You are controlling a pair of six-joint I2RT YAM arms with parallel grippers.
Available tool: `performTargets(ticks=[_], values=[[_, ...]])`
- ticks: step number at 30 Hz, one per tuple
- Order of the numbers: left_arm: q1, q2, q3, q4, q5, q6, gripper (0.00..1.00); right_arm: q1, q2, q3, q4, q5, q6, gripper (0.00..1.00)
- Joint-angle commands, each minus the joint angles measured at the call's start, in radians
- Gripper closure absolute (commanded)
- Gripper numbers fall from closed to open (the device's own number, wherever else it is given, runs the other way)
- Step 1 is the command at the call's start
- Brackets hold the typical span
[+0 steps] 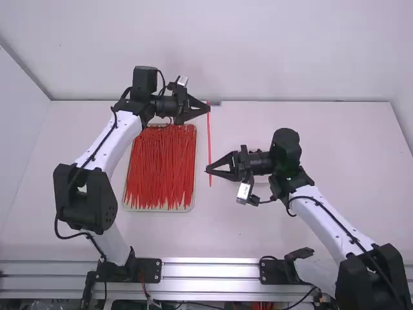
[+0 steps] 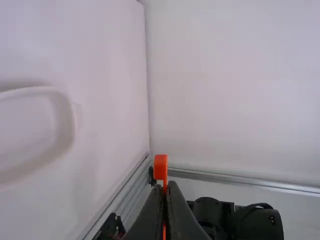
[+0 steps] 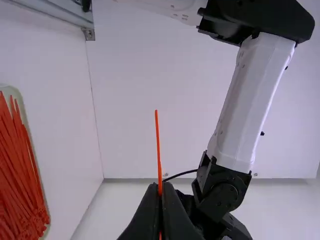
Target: Fasten the cable tie
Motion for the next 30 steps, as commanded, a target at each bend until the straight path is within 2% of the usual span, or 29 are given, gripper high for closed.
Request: performTargets(ticks=[1,3,4,24,30], values=[[-0.003,-0.006,-0.003,-0.008,0.003,0.006,0.98,-0.004,-0.009,0.014,0.003,-0.007,0.006,0.93],[-0.003,-0.006,-0.003,-0.022,0.002,0.016,0.98,-0.004,-0.009,0.014,0.006,-0.007,0.006,0.84],[-0.003,-0.006,-0.003,-0.025,0.0,0.022,0.98,-0.003,-0.009,0.014,0.007,-0.006,0.007,0.83],[-0.023,-0.006,-0.003,-0.029,0.005,0.056,0.98,-0.01,-0.009,0.014,0.06,-0.007,0.01,0.83],[-0.024,-0.006,-0.003,-0.076,0.0,0.079,0.98,-0.009,-0.009,0.014,0.06,-0.007,0.008,0.83]])
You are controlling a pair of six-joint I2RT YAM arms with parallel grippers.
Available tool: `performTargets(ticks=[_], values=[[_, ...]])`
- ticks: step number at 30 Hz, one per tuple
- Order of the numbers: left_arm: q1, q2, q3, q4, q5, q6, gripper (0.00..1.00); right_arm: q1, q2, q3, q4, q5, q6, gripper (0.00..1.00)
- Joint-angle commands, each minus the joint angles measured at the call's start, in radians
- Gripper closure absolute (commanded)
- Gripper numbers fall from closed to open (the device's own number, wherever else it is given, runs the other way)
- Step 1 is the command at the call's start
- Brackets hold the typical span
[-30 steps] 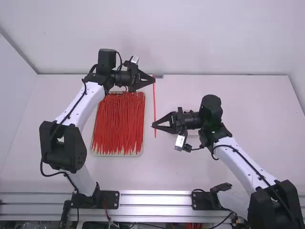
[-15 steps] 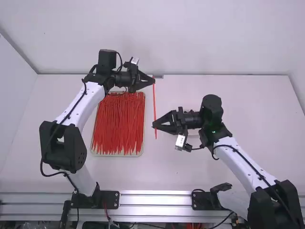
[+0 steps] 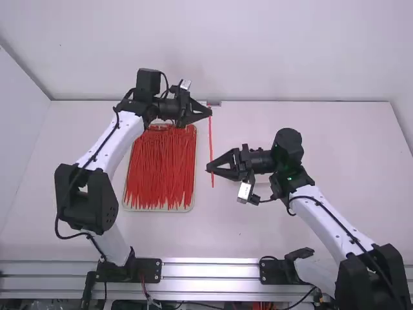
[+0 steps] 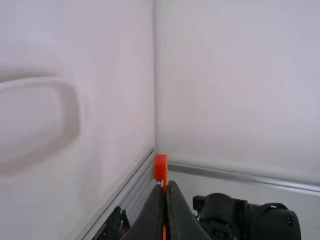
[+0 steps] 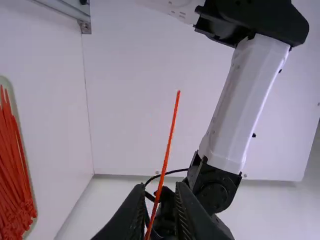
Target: Fasten the cable tie
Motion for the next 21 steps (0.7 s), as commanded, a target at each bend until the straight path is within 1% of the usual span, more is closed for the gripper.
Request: performTargets(ticks=[1,6,12,17,20,21], values=[[-0.004,-0.006,-0.003,-0.005,0.022,0.036,0.98,0.001,-0.009,0.014,0.003,-0.004,0.009,0.83],[-0.004,-0.006,-0.003,-0.021,0.021,0.053,0.98,0.001,-0.009,0.014,0.003,0.024,0.01,0.83],[-0.005,-0.006,-0.003,-0.019,0.048,0.052,0.98,0.0,-0.009,0.014,0.003,0.024,0.01,0.8],[-0.005,-0.006,-0.003,-0.014,0.043,0.052,0.98,0.002,-0.009,0.014,0.003,0.024,0.01,0.8],[-0.005,-0.006,-0.003,-0.001,0.047,0.048,0.98,0.002,-0.009,0.014,0.0,0.024,0.011,0.83],[-0.004,-0.006,-0.003,-0.002,0.045,0.048,0.98,0.002,-0.009,0.014,0.0,0.024,0.014,0.87]])
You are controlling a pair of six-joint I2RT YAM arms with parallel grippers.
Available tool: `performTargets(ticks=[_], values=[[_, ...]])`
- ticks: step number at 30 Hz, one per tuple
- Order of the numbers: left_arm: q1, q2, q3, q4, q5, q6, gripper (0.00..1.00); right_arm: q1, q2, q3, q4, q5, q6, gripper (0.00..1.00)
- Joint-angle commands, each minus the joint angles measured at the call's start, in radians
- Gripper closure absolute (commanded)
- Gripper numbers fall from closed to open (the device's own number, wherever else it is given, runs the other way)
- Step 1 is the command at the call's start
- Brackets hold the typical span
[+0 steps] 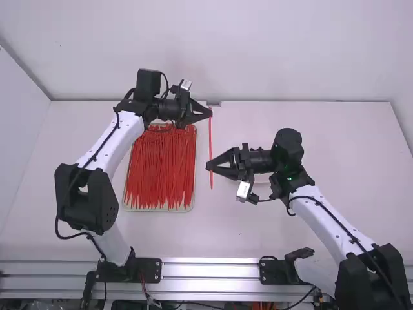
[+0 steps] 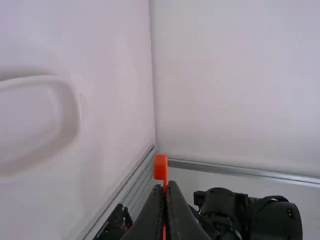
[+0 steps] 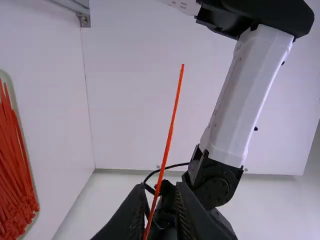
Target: Fasten the cable tie
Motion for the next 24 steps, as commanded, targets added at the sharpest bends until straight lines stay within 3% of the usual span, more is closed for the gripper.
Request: performTargets(ticks=[1,3,11,24], values=[[-0.005,-0.006,-0.003,-0.002,0.026,0.019,0.98,0.002,-0.009,0.014,0.001,-0.003,0.01,0.93],[-0.005,-0.006,-0.003,-0.004,0.025,0.022,0.98,0.002,-0.009,0.014,0.001,-0.003,0.011,1.0],[-0.005,-0.006,-0.003,-0.003,0.025,0.024,0.98,0.001,-0.009,0.014,0.005,-0.003,0.166,1.0],[-0.005,-0.006,-0.003,-0.012,0.023,0.081,0.98,0.001,-0.009,0.014,0.058,0.03,0.727,1.0]])
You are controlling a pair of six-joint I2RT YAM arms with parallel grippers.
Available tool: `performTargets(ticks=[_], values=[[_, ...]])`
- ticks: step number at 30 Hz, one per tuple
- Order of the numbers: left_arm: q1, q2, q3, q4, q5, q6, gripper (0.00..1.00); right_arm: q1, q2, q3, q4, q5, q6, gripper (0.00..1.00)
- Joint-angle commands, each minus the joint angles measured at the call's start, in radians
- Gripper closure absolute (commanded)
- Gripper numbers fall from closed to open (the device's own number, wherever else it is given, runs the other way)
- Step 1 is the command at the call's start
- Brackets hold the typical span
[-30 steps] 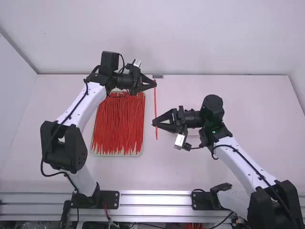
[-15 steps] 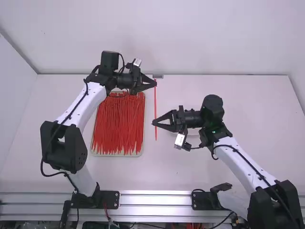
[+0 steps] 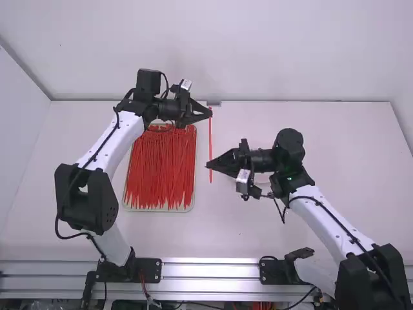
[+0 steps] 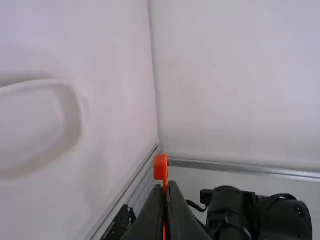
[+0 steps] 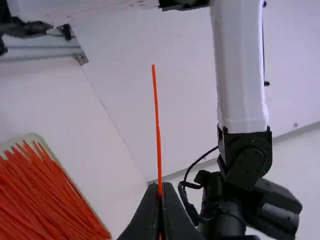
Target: Fasten the cable tie
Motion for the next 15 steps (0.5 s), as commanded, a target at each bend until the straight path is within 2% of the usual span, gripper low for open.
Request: performTargets(ticks=[1,4,7,15], values=[[-0.005,-0.006,-0.003,-0.003,0.023,0.035,0.98,0.001,-0.009,0.014,0.01,0.019,0.195,1.0],[-0.005,-0.006,-0.004,-0.002,0.025,0.042,0.98,0.002,-0.009,0.014,0.016,0.046,0.245,1.0],[-0.005,-0.006,-0.003,0.001,0.024,0.043,0.98,0.001,-0.008,0.014,0.012,0.021,0.206,1.0],[-0.005,-0.006,-0.003,-0.002,0.029,0.078,0.98,-0.02,-0.008,0.014,-0.019,-0.16,0.173,1.0]])
